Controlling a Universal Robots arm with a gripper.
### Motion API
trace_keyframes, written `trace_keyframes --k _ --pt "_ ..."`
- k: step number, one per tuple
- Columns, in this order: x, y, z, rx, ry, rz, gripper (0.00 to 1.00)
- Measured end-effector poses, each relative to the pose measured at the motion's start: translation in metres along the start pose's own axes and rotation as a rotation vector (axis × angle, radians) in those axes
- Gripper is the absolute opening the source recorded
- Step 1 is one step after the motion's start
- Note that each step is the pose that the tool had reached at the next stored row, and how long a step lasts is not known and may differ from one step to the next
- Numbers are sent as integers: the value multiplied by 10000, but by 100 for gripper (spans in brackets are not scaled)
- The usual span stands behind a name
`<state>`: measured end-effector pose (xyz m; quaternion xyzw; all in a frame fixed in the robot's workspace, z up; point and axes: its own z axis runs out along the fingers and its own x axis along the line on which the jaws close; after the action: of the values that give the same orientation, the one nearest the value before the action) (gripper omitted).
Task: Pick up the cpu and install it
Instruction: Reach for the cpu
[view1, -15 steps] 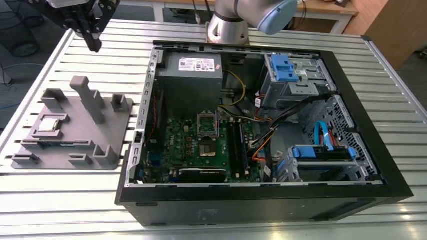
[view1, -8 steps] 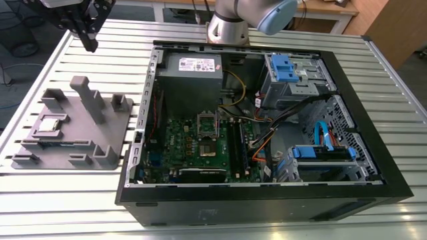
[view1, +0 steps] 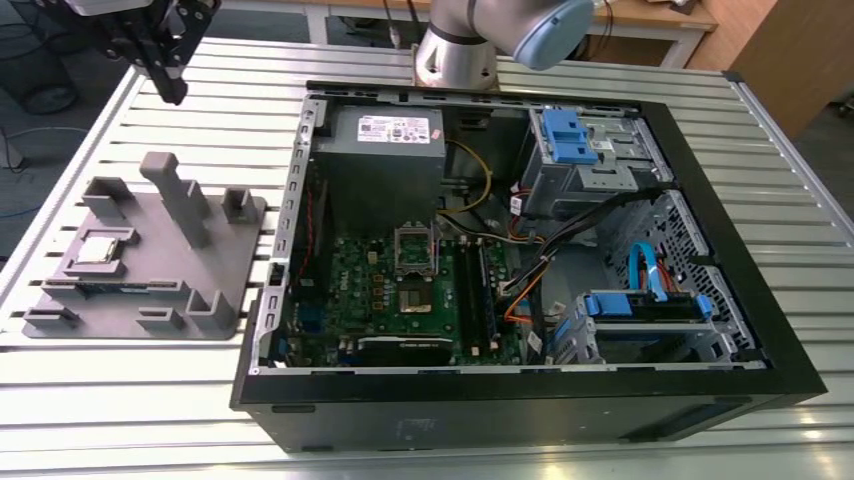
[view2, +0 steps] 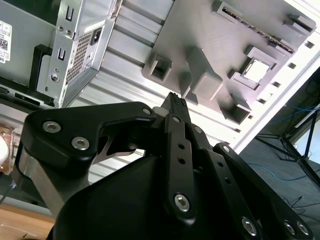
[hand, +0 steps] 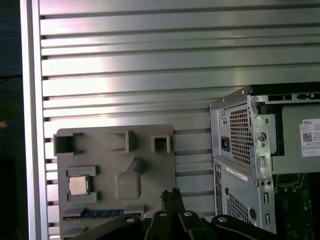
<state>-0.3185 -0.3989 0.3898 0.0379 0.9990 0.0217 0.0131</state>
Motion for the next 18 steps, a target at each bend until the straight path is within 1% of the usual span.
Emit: trace_keyframes --k 6,18 --pt "95 -8 15 0 -1 0 11" --pt "327 -27 53 0 0 0 11"
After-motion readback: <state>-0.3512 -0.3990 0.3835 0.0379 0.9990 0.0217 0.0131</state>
